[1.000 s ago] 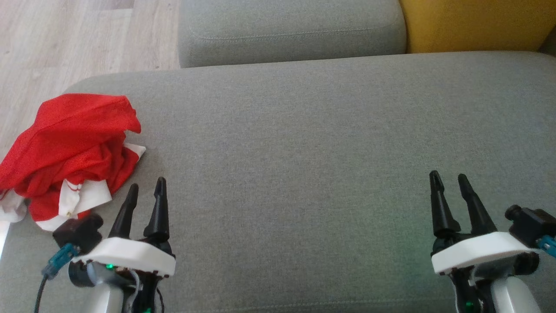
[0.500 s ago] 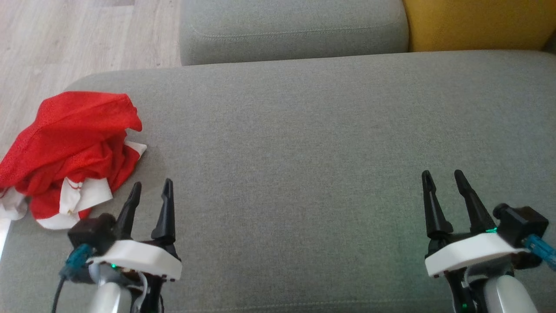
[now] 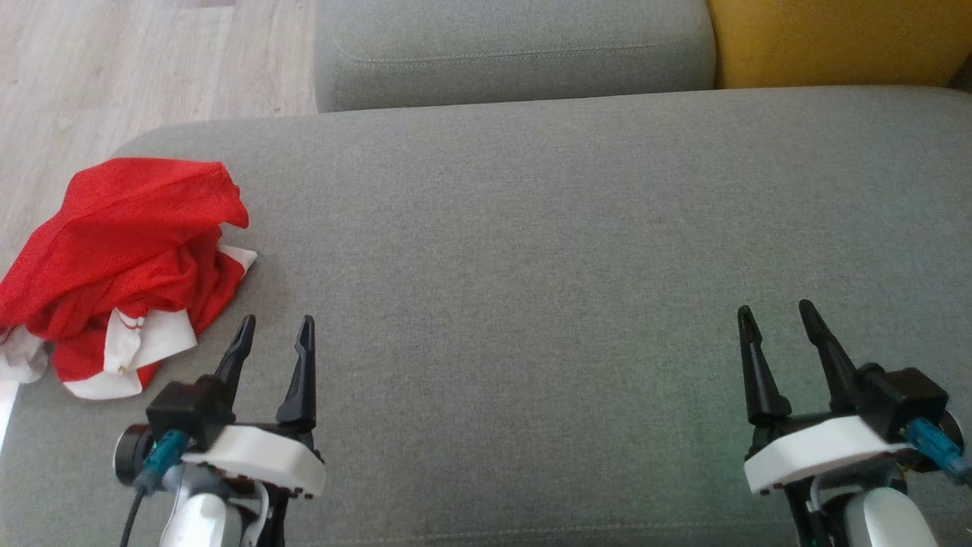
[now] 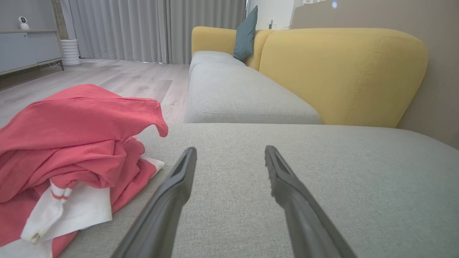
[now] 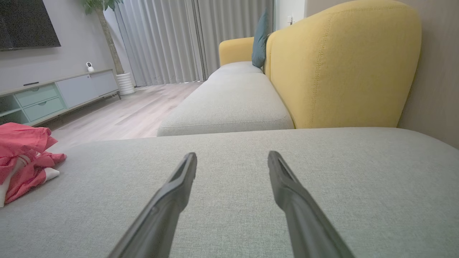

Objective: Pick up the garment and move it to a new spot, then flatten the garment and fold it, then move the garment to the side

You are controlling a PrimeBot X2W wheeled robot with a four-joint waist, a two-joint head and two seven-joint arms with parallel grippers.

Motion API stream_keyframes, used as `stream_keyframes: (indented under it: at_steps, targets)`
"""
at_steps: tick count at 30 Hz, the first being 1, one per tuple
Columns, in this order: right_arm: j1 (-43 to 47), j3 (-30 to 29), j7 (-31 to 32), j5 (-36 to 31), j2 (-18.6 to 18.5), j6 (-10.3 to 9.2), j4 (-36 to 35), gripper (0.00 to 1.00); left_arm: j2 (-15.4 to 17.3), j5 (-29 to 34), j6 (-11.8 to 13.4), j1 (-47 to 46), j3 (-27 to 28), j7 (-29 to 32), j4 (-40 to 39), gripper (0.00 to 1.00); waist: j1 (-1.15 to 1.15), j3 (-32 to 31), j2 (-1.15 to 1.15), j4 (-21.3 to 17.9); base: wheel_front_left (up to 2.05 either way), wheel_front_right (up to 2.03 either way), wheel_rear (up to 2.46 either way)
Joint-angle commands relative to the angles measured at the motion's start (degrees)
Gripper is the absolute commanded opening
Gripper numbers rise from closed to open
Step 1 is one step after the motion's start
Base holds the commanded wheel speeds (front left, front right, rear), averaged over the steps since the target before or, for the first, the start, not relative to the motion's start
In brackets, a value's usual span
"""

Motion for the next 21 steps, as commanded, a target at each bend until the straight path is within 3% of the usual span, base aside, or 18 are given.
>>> stream_keyframes:
  at_steps: [1,21]
  targets:
    - [-1.0,1.1,-0.8,-1.3,-0.3,-0.04,-2.5,1.00,1.0,1.4,0.2,-2.8,1.6,-0.7,-1.6,1.00,0.00,0.0,0.00,0.0,0.00,0.00,0.00]
    - [-1.1,0.6,-0.6,-0.2,-0.3,-0.04,-1.6,1.00,0.2,2.5,-0.3,-3.1,2.9,-1.3,0.2,1.00,0.00,0.5,0.00,0.1,0.00,0.00,0.00]
